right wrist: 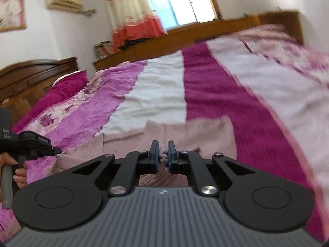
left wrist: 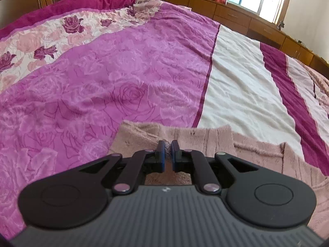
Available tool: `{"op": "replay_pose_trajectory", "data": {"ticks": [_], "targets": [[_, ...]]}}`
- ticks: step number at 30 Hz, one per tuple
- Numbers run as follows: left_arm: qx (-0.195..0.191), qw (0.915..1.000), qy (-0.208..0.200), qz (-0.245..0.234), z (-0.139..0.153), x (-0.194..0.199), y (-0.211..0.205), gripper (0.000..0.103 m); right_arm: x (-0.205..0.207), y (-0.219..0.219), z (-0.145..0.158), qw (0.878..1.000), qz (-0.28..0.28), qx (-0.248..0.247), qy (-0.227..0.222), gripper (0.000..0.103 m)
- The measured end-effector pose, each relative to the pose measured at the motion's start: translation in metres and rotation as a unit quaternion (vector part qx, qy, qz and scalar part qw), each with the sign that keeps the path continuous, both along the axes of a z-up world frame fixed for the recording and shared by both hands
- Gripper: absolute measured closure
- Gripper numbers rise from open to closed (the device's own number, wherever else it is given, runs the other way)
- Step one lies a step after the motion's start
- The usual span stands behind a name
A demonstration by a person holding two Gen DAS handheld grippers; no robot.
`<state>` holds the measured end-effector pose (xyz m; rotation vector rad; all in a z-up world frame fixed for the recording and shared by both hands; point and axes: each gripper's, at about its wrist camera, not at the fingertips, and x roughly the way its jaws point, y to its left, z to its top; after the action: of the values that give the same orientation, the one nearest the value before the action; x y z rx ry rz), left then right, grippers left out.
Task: Fold small clothes
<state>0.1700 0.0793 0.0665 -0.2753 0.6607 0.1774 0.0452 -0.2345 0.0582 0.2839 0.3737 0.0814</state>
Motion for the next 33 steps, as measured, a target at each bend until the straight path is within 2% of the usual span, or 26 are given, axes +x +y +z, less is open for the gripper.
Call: {"op": "replay_pose_trajectory", "data": {"ticks": [4,6,7,10,11,14,15,16,17,18,19,24,28,31,33], "targets": [[-0.001,0.9994,-0.029,0.017,0.007,-0.006,0.004,0.095,0.001,-0.001,0.036,0.997,0.004,-0.045,-0.070,0.095],[0.005,0.9992,-0.033,0.023,0.005,-0.006,0.005,0.095,-0.002,-0.001,0.041,0.993,0.001,-0.068,-0.093,0.095],[0.001,0.9995,-0.024,0.018,0.001,-0.002,0.006,0.095,-0.001,-0.002,0.037,0.993,0.000,-0.076,-0.090,0.095],[-0.008,0.9999,0.012,-0.002,-0.015,0.011,0.006,0.092,0.012,-0.010,0.013,0.998,-0.006,-0.060,-0.034,0.095],[-0.006,0.9997,0.021,-0.010,-0.020,0.014,0.005,0.092,0.019,-0.013,-0.002,0.998,-0.011,-0.061,-0.003,0.095],[0.008,0.9988,0.039,-0.029,-0.032,0.016,0.001,0.088,0.033,-0.023,-0.037,0.995,-0.041,-0.059,0.069,0.093],[0.011,0.9987,0.034,-0.037,-0.032,0.013,0.000,0.081,0.032,-0.028,-0.041,0.995,-0.043,-0.045,0.074,0.088],[0.016,0.9984,0.029,-0.046,-0.029,0.009,0.000,0.076,0.030,-0.033,-0.041,0.996,-0.045,-0.028,0.070,0.074],[0.021,0.9981,0.026,-0.053,-0.027,0.006,-0.001,0.068,0.029,-0.037,-0.038,0.996,-0.050,-0.016,0.067,0.067],[0.027,0.9976,0.025,-0.058,-0.024,0.002,-0.001,0.063,0.029,-0.040,-0.034,0.996,-0.057,-0.013,0.064,0.056],[0.029,0.9973,0.022,-0.063,-0.021,-0.002,0.000,0.063,0.030,-0.043,-0.030,0.997,-0.058,-0.009,0.058,0.051],[0.031,0.9951,0.033,-0.088,-0.009,-0.022,-0.004,0.063,0.040,-0.058,-0.023,0.995,-0.048,0.057,0.070,0.051],[0.056,0.9925,0.059,-0.092,-0.013,-0.039,-0.011,0.063,0.050,-0.049,-0.029,0.992,-0.029,0.047,0.114,0.052],[0.048,0.9915,0.079,-0.092,-0.022,-0.046,-0.011,0.063,0.049,-0.035,-0.033,0.991,-0.012,0.039,0.125,0.053],[0.058,0.9912,0.074,-0.093,-0.025,-0.050,-0.012,0.063,0.049,-0.031,-0.032,0.991,-0.013,0.039,0.129,0.053]]}}
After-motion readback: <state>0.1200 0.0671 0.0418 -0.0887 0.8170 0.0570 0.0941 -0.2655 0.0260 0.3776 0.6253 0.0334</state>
